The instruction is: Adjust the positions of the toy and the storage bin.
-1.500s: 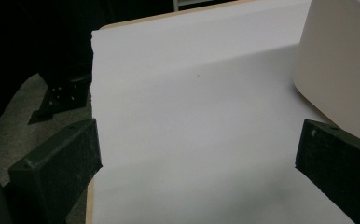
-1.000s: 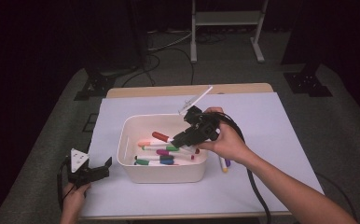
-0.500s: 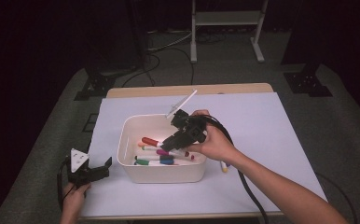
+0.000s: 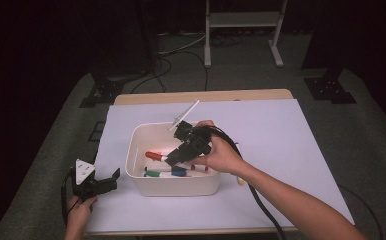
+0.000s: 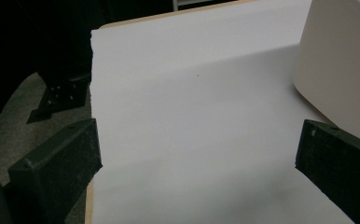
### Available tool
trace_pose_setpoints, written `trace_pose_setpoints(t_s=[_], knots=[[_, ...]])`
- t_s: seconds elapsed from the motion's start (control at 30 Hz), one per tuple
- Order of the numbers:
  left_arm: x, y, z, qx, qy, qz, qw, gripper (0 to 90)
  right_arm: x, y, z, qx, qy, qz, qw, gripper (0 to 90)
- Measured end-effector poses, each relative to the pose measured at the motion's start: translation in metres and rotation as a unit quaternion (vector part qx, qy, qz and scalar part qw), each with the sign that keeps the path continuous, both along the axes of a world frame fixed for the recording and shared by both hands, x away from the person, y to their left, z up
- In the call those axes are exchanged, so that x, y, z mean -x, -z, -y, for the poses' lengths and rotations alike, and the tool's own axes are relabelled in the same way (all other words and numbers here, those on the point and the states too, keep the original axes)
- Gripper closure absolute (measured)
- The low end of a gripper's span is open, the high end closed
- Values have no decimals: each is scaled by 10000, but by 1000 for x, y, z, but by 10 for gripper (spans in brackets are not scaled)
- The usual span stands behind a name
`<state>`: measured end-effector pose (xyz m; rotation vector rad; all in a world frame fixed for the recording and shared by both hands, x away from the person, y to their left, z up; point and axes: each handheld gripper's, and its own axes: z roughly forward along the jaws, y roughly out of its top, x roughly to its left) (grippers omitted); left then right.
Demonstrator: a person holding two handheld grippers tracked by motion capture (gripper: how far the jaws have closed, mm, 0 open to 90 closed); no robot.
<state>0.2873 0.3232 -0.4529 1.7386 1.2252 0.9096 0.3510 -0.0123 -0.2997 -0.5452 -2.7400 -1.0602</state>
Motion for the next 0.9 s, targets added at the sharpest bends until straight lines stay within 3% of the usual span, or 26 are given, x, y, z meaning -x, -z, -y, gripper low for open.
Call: trace_pose_setpoints(t_s=[0.9], knots=[[0, 0, -1, 28, 4, 15, 10000, 0, -14, 31, -36, 378, -222, -151, 9989, 757]])
